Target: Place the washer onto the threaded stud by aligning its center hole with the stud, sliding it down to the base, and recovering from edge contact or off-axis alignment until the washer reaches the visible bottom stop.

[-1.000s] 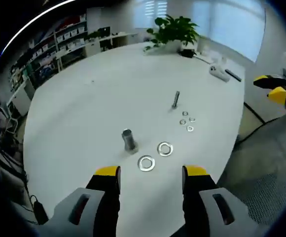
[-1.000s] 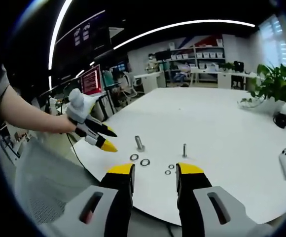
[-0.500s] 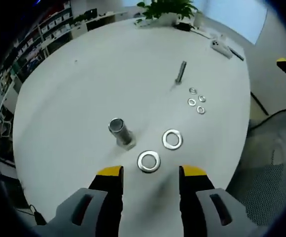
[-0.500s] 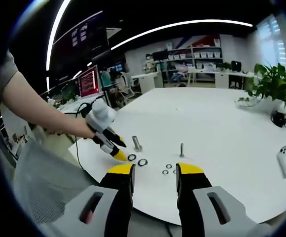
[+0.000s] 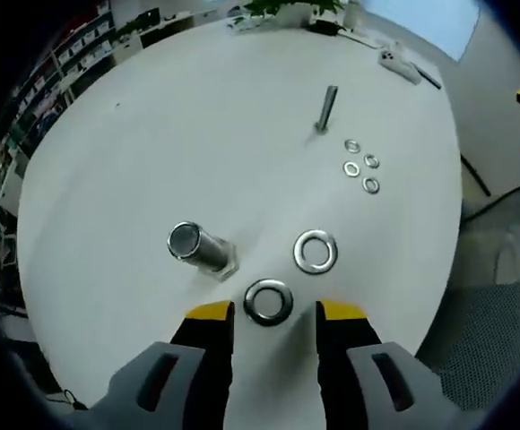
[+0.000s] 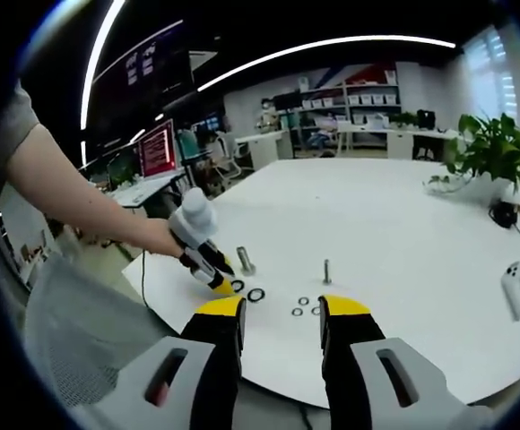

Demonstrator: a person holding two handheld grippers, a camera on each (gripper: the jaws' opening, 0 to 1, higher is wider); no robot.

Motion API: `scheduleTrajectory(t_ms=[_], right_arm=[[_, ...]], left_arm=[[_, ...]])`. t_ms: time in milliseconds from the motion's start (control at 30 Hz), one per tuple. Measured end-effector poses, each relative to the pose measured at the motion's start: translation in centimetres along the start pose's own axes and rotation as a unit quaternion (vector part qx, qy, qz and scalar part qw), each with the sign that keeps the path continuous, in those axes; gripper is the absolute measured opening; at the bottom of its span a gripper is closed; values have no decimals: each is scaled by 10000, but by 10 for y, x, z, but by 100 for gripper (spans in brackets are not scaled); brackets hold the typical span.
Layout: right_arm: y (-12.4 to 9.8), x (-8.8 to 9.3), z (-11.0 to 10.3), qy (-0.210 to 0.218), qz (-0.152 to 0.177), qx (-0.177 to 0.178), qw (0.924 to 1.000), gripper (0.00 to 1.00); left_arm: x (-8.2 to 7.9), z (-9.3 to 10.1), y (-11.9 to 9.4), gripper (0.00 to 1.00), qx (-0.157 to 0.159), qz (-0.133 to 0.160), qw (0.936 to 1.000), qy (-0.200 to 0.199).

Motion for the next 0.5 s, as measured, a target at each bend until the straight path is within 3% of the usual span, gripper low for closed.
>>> scheduleTrajectory(t_ms=[500], right_arm=[[0, 1, 1, 13, -35, 45, 10000, 35]], left_arm=[[-10, 0, 7, 26, -132, -391, 9982, 429]])
Point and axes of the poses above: the point that each gripper's makers call its tool centre point, and the gripper's own axes: y roughly forward along the fingers, z roughly to its right, x roughly out of its underside, the point moved 9 cm from there along -y, roughly backward along the fingers, and after that the axes turned 6 degrees about -z, right-handed, at the moved point
